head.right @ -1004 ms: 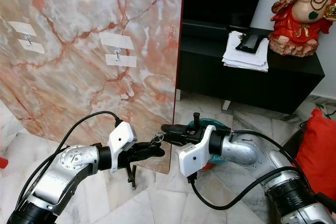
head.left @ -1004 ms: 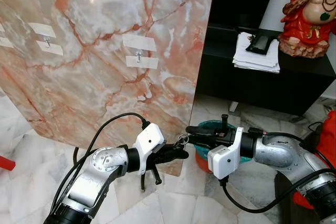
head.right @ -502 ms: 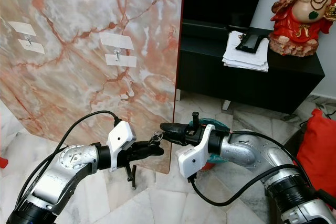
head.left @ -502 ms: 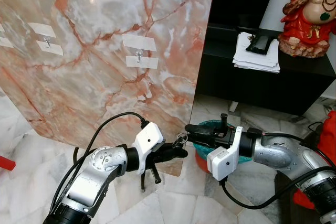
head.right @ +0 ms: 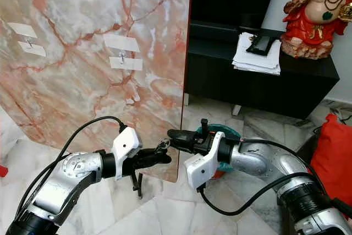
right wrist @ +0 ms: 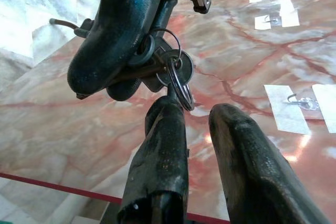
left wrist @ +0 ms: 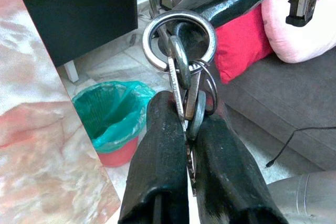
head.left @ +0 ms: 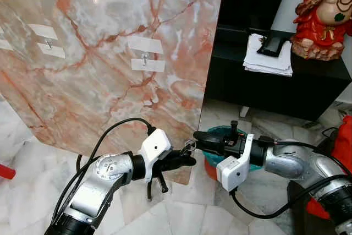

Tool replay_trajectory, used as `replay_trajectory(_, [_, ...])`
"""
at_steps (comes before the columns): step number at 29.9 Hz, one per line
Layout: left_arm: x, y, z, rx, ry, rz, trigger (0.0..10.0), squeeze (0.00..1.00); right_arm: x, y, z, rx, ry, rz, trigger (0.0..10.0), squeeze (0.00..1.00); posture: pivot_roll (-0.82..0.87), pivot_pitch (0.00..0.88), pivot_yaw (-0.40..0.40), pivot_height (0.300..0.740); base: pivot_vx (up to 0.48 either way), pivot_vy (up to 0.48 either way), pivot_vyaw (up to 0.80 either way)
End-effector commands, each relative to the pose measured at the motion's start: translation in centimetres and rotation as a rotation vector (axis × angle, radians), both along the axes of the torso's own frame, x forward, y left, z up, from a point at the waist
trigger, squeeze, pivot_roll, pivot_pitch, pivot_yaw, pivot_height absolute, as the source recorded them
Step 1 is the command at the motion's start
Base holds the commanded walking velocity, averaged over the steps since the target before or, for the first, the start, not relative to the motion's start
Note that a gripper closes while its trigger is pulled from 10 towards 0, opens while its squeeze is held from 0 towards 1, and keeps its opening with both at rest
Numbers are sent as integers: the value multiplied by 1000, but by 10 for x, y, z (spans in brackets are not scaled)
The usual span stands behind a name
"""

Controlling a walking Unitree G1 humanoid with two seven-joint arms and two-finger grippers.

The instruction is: Hang keys on a hook

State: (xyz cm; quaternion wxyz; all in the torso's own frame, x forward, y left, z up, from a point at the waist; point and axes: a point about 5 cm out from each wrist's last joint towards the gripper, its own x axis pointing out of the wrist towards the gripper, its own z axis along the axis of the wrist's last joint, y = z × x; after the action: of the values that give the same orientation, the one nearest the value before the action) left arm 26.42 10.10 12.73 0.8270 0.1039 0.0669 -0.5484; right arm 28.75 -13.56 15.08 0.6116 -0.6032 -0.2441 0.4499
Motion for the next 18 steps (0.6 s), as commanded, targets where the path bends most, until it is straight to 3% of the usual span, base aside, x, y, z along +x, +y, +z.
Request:
replay_trajectory(1, [-3, -7, 0, 8, -1, -45, 10000, 0, 0, 1, -5, -23, 38, -3, 10000, 0, 10, 76, 2, 740, 0, 0, 0])
replay_trajectory(18, [-3, -7, -1, 15, 0, -47, 10000, 0, 0, 5, -3, 9, 11, 12, 10000, 0, 12, 76, 1, 740, 0, 0, 0])
